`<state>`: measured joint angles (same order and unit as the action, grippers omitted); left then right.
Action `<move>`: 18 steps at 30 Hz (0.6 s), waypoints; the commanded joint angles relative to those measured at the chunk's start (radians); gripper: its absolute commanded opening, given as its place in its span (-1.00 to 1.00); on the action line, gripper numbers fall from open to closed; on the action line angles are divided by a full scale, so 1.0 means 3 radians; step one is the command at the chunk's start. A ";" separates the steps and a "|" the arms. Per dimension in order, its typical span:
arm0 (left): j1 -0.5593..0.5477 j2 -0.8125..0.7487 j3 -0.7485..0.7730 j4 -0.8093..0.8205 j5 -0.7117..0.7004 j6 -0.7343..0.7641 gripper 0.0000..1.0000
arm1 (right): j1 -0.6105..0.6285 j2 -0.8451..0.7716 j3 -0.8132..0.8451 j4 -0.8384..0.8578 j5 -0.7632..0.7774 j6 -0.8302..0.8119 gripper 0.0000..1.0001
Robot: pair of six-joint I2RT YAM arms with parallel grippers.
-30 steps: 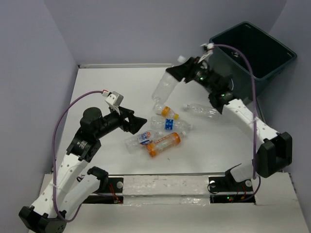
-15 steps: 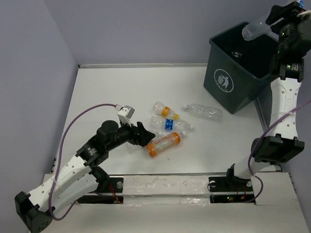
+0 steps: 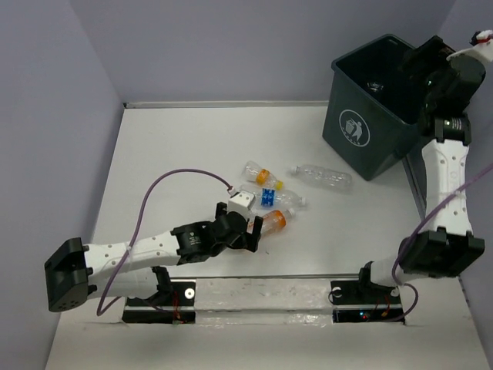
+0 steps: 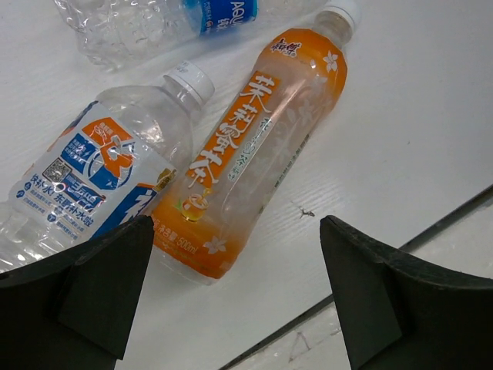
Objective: Put the plastic bottles in the bin
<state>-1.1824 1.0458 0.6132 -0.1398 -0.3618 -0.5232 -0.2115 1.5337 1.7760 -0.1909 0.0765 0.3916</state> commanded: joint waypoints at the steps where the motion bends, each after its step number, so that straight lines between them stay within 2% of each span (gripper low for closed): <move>1: -0.0103 0.0139 0.0119 0.0384 -0.0267 0.0306 0.98 | 0.0377 -0.1000 -0.1134 0.0797 -0.0418 0.0341 0.99; 4: -0.0119 0.0236 0.0129 0.0451 -0.0246 0.0424 0.98 | 0.0734 -0.1439 -0.1943 0.1101 -0.0480 0.0413 0.99; 8: -0.0124 0.0344 0.0124 0.0644 -0.0057 0.0583 0.98 | 0.1082 -0.1839 -0.2523 0.1224 -0.0556 0.0459 0.99; 12: -0.0124 0.0522 0.0149 0.0640 -0.0046 0.0604 0.98 | 0.1227 -0.2228 -0.3167 0.1194 -0.0679 0.0627 0.99; 18: -0.0124 0.0778 0.0216 0.0640 -0.0031 0.0599 0.98 | 0.1339 -0.2606 -0.3690 0.0918 -0.1119 0.0689 0.99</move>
<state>-1.2121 1.2404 0.6262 0.0154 -0.3660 -0.3637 0.1719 0.8261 0.7166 0.0780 -0.1596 0.5701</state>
